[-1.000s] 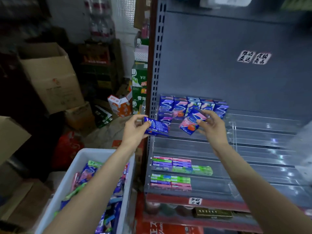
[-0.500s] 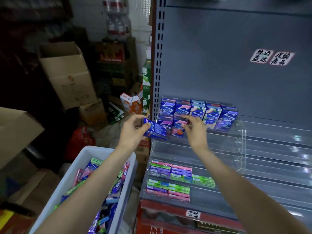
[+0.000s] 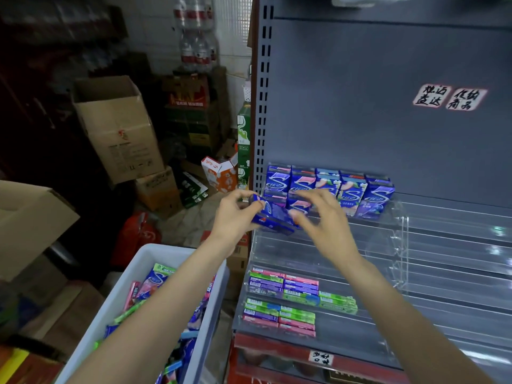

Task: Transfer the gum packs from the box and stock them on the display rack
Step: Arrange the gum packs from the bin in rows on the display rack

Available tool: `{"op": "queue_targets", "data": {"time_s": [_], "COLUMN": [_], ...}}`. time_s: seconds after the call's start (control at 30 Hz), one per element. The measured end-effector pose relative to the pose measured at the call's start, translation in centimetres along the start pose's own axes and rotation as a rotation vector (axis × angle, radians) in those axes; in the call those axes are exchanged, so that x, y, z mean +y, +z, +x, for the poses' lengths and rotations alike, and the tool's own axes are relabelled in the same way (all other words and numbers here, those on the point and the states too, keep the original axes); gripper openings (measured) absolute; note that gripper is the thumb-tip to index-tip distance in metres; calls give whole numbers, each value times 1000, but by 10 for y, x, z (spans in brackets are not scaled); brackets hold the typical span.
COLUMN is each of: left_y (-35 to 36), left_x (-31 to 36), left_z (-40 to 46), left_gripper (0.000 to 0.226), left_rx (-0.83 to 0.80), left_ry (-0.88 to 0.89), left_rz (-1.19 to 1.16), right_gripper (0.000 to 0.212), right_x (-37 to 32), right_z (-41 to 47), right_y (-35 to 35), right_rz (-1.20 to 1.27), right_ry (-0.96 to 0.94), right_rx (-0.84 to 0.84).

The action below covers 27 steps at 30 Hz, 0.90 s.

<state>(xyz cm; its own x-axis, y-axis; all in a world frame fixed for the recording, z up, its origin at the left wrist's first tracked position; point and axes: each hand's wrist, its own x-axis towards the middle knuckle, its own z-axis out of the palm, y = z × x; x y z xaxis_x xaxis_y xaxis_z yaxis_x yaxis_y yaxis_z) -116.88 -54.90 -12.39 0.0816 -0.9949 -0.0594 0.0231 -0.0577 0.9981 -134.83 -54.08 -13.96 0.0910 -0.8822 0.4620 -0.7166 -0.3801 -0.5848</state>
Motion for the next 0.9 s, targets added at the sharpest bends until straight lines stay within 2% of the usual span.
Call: {"op": "queue_targets", "data": {"time_s": [0.03,0.1,0.2,0.27,0.33,0.4,0.47,0.53,0.67,0.77,0.9], "left_y": [7,22,38,40,31,20,14,12,11,10,9], "left_x": [1,7,13,11,4,-4,-8,-10,-15,-20,-23], "left_z": [1,0,-3,-4,0,8,15,20,24,24,24], "left_gripper": [20,21,24,28,34,41,48,52,54,55,54], "left_rx": [-4,-45,-148,-205,-165,-115,-144,-195,-278,-292,-288], "left_ry": [-3,-7,11,61,267,461,532,536,535,535,528], "left_rz": [-7,-20,-79,-31,357,772,1044,1195,1291,1271,1217], "right_gripper": [53,61,47,30,19,24,32,40,37,46,47], "right_x": [-5,-8,-4,1,6,12,23,30,30,23,21], "right_z": [-3,-5,-4,-2,-1,0,3,7,7,5,5], "right_y": [-3,-7,-14,-20,-28,-31,-28,-22,-5,4,17], "right_rz": [-44,-182,-296,-150,203,452,466,375,332,251,160], "right_ry": [-50,-109,-54,86,268,375,447,507,502,486,479], "right_rx": [-89,-151,-85,-22,-3,-11,-14,-6,3,9,-10]}}
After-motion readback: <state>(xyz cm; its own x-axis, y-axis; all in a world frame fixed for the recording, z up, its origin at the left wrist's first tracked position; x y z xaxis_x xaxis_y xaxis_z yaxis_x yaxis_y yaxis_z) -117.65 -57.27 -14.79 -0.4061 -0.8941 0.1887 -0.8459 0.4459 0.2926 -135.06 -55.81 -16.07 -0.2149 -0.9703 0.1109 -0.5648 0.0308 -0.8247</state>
